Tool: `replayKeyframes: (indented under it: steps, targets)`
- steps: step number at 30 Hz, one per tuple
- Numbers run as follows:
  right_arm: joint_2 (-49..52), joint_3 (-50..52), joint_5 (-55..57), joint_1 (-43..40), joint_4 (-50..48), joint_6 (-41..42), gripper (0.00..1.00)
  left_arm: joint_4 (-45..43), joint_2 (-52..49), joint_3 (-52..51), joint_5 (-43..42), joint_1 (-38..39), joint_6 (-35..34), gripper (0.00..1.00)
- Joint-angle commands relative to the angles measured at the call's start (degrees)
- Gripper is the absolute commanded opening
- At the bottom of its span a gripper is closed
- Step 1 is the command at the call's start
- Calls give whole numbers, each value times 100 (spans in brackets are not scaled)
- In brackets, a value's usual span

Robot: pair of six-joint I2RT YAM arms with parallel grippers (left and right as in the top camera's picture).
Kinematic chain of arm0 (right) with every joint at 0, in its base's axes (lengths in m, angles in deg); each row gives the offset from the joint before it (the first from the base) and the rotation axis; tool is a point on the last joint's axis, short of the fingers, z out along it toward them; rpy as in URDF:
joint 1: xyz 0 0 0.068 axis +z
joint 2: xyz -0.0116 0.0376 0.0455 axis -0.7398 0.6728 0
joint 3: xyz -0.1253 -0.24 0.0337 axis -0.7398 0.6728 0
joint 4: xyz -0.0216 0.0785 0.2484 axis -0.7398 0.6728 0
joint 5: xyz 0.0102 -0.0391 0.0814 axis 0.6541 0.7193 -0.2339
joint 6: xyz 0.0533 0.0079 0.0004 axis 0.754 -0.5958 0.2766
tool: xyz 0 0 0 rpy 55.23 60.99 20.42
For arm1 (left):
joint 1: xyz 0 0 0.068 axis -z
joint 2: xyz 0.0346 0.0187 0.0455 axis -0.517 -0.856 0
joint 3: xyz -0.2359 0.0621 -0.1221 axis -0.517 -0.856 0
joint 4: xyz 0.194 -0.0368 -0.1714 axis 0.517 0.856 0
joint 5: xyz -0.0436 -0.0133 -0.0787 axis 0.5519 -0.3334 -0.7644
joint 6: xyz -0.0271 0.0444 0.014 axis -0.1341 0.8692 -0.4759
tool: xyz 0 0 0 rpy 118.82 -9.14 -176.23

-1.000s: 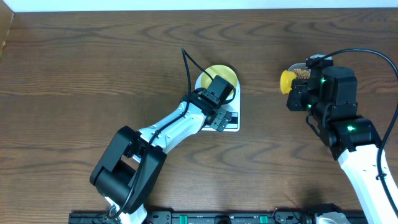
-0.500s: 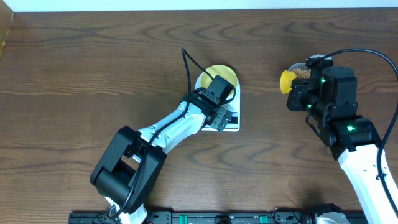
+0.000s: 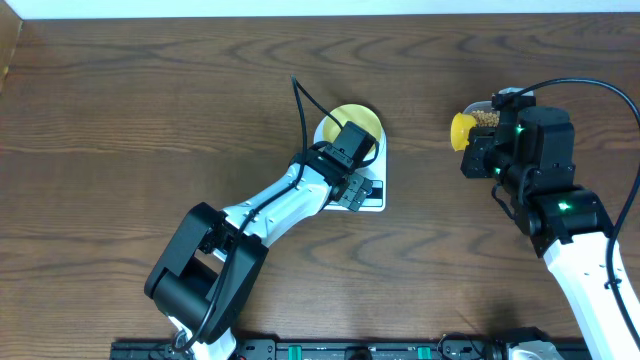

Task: Scoop item into bowl and weigh 50g on scale
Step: 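Withdraw the left gripper back from the scale's button panel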

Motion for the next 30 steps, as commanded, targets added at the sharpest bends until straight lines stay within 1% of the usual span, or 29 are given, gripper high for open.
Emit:
replayKeyframes:
  steps: [1,16,25,30]
  targets:
    - [4,-120,87,-26,-13,-87,1,35,-92,-201,160,-2,52,97]
    - [4,-120,85,-26,-9,-173,1,-50,-393,-203,94,2,52,97]
    - [4,-120,85,-26,-9,-173,1,-28,-369,-203,96,2,28,97]
    - [4,-120,85,-26,-9,-170,1,-26,-166,-203,96,2,26,97]
